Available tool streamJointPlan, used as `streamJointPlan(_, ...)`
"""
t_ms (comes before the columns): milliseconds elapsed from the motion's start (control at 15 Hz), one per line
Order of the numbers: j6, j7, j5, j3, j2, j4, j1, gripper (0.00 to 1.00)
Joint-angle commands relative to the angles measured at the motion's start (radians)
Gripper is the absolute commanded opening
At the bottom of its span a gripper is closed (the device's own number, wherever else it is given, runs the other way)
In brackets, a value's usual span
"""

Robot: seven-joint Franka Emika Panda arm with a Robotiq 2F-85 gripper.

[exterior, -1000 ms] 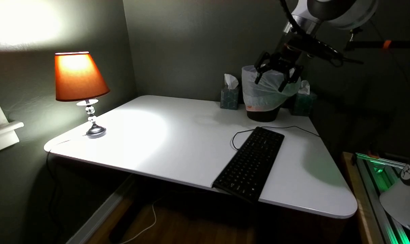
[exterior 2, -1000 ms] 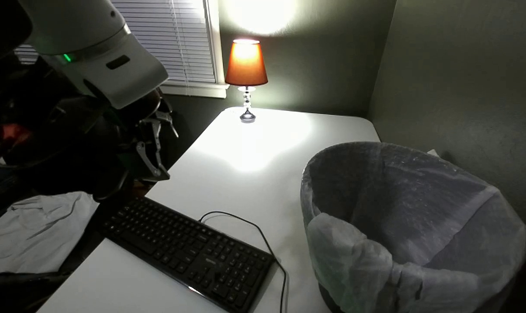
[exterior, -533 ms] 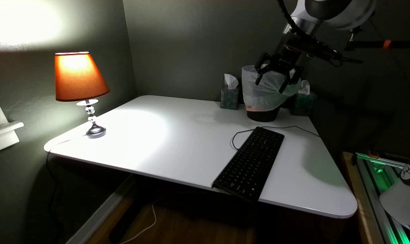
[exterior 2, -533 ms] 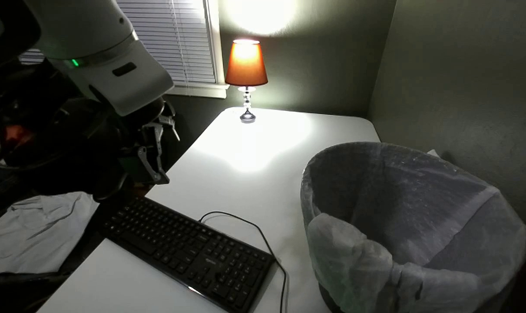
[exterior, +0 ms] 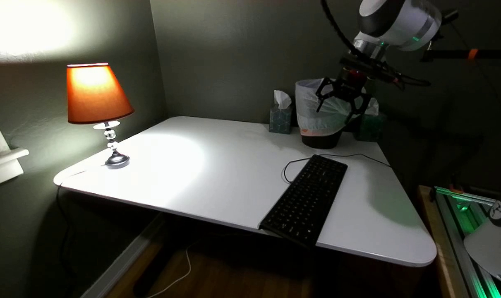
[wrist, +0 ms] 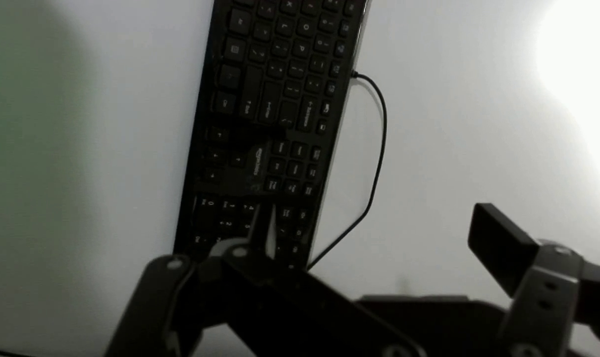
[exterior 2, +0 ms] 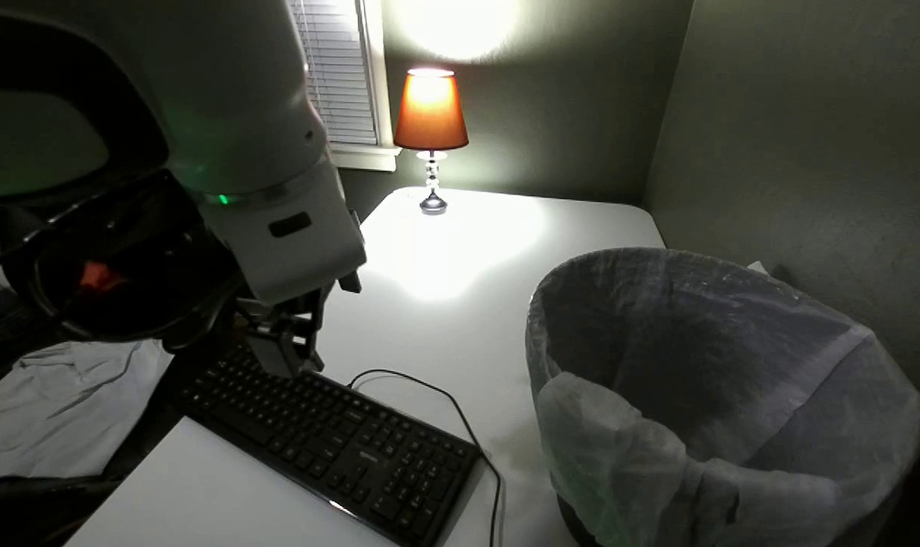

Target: Press a key on the keyboard.

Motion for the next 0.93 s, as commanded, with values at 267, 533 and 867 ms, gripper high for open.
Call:
streamJointPlan(267,0.034,0.110,-0.006,-0.026,0.233,0.108,-0.056,0.49)
streamJointPlan(533,0.078,0.190,-0.076,-0.041,0.337,0.145,-0.063,0.20)
streamJointPlan(867,0.040,0.169,-0.121,-0.074,0.434,0.202,-0.052,0.00)
